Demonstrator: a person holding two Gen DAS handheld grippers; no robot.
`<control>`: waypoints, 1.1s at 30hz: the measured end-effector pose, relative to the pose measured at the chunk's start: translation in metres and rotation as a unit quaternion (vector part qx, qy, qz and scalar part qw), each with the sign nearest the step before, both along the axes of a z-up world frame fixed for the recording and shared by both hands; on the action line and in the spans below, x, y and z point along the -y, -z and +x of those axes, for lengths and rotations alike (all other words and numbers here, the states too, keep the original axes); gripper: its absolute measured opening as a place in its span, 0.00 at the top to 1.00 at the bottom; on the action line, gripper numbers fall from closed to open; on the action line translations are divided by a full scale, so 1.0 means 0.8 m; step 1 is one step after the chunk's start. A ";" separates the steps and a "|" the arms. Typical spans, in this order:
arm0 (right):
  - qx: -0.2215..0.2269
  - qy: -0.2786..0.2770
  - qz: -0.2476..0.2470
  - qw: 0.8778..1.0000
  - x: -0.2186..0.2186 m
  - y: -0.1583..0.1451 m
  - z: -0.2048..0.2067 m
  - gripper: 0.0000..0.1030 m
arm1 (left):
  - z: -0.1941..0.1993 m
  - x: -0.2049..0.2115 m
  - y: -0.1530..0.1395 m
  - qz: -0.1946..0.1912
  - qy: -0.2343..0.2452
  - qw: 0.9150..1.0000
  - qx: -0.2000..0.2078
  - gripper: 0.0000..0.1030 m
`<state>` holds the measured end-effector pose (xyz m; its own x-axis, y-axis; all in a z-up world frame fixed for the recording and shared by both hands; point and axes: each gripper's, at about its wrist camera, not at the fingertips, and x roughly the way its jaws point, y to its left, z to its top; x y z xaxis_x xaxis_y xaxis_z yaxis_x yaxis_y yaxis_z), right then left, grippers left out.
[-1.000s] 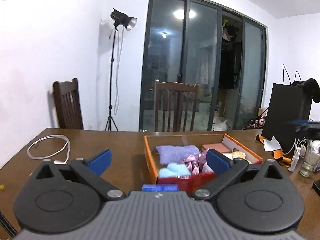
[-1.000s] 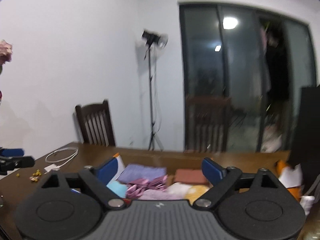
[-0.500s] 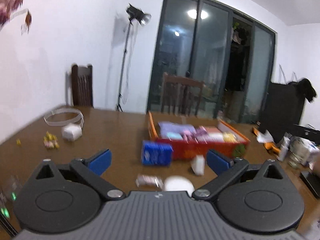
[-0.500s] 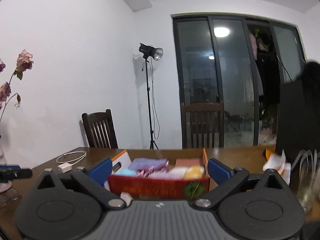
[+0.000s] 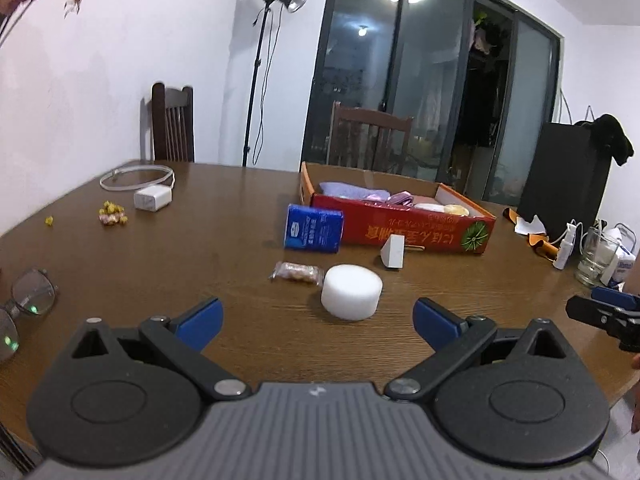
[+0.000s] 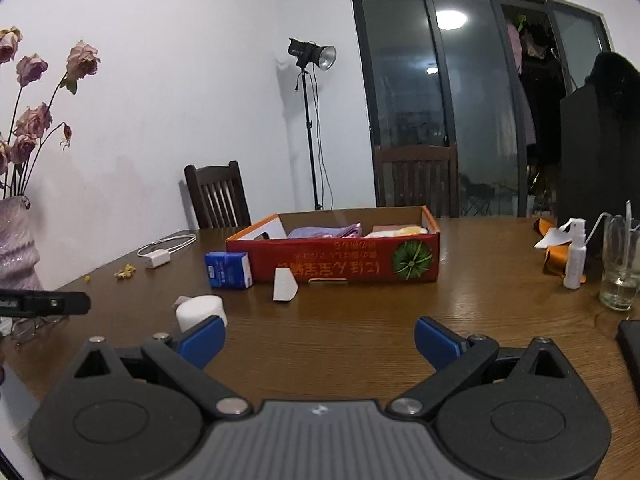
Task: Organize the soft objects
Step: 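Withdraw both tools from the box toward the blue tissue box, then close both tools on the blue tissue box, then lift the blue tissue box with both tools toward the cardboard box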
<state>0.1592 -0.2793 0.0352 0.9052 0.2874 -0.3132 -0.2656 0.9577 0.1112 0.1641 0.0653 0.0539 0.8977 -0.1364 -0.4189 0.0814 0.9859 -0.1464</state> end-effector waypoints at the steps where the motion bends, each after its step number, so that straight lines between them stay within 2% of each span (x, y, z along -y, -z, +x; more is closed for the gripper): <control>1: -0.001 -0.004 0.002 1.000 -0.002 0.001 0.001 0.01 | 0.004 -0.001 0.002 -0.008 0.002 1.000 -0.007 0.00; 4: -0.011 -0.017 0.003 1.000 -0.011 0.007 0.007 0.02 | 0.016 -0.004 0.006 -0.029 0.006 0.999 -0.020 0.00; 10: -0.036 -0.031 0.003 0.999 -0.027 0.016 0.039 0.05 | 0.051 -0.007 0.013 -0.036 0.005 0.999 -0.034 0.00; 13: -0.048 -0.038 0.004 0.998 -0.037 0.016 0.061 0.10 | 0.076 -0.009 0.013 -0.033 0.004 0.999 -0.032 0.01; 16: -0.058 -0.047 0.012 0.997 -0.046 0.012 0.093 0.17 | 0.109 -0.011 0.007 -0.022 0.005 1.000 -0.017 0.07; 17: -0.059 -0.055 0.014 0.997 -0.050 0.010 0.105 0.20 | 0.123 -0.013 0.004 -0.016 0.007 1.000 -0.009 0.11; 21: -0.062 -0.070 0.024 0.995 -0.071 0.005 0.155 0.28 | 0.186 -0.024 -0.002 -0.006 0.001 1.000 -0.006 0.13; 24: -0.068 -0.084 0.034 0.993 -0.091 0.001 0.198 0.32 | 0.238 -0.042 -0.002 -0.041 0.008 0.999 -0.030 0.23; 27: -0.085 -0.109 0.065 0.988 -0.112 -0.001 0.243 0.40 | 0.279 -0.053 -0.002 -0.073 0.016 0.996 -0.048 0.34; 29: -0.099 -0.123 0.083 0.984 -0.128 0.001 0.273 0.43 | 0.301 -0.056 0.003 -0.084 0.021 0.995 -0.058 0.43; 33: -0.113 -0.138 0.090 0.980 -0.159 0.008 0.319 0.50 | 0.324 -0.061 0.023 -0.121 0.044 0.988 -0.084 0.52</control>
